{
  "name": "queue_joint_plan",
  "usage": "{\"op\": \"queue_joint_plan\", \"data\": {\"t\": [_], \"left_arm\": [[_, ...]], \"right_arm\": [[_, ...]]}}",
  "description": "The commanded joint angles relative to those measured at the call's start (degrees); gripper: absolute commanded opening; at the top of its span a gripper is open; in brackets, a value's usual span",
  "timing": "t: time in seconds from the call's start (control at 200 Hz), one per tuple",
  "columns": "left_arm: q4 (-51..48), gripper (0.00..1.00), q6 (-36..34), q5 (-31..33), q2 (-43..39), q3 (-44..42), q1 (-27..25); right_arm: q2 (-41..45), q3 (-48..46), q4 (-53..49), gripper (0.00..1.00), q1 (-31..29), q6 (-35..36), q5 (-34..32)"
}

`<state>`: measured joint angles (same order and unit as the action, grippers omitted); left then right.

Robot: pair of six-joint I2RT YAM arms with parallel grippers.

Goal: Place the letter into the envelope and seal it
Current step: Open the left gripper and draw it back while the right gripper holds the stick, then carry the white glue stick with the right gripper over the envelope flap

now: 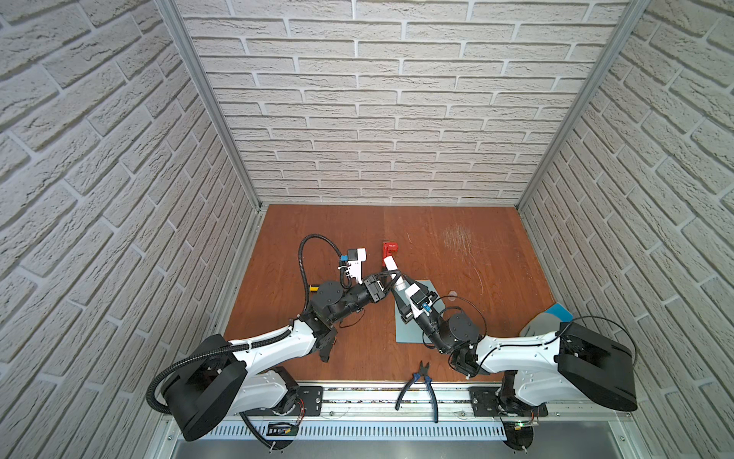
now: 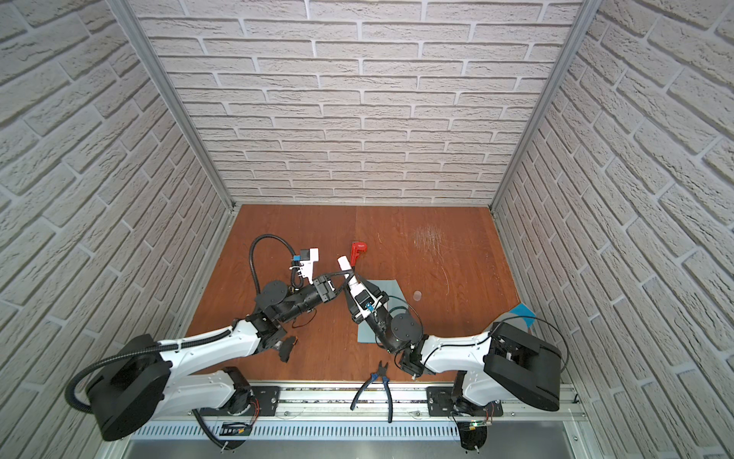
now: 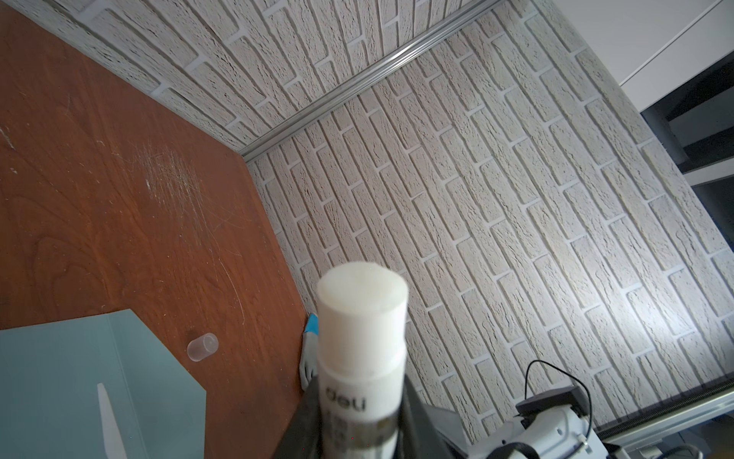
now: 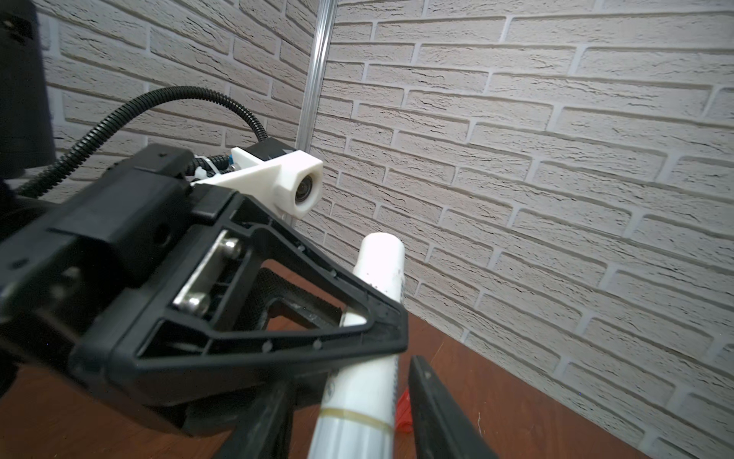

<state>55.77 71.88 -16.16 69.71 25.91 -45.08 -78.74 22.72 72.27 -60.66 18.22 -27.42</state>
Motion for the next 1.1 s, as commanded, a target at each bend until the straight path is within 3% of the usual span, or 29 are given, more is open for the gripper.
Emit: {"op": "queue_joint_plan", "data": {"t": [0.0,0.28,0.58,0.62,0.645,0.75,0.935,1.095], "left_arm": [[6.5,0.0,0.35,-1.59,0.64,1.29,-0.59],[7.35,0.0,0.62,-4.61,1.91,2.2,-1.41],[7.12,0.0,0.08,-7.02,2.44,2.57,-1.5],[6.58,0.18,-0.63,-6.49,1.99,2.26,-1.42],[5.91,0.25,-1.23,-6.12,1.52,2.08,-1.35],[0.01,0.44,-5.53,-4.35,-2.29,1.64,-0.65],[-23.59,0.64,-18.04,4.82,-15.29,2.29,0.64],[-41.57,0.63,-24.51,10.58,-19.6,4.2,3.05]], "right_arm": [[-1.29,2.01,5.9,0.47,-0.33,1.2,-3.61],[-2.08,3.29,4.23,0.33,0.98,-0.18,-5.66],[1.77,3.65,-2.04,0.09,1.6,-1.88,-4.92],[3.31,3.71,-4.14,0.07,1.6,-2.49,-4.95],[4.48,3.88,-6.26,0.06,1.6,-2.86,-4.99],[11.83,6.99,-23.26,0.06,1.6,-6.68,-7.34],[20.2,22.56,-70.93,0.06,2.62,-18.0,-17.41],[18.57,38.2,-105.92,0.06,6.93,-32.73,-16.03]]}}
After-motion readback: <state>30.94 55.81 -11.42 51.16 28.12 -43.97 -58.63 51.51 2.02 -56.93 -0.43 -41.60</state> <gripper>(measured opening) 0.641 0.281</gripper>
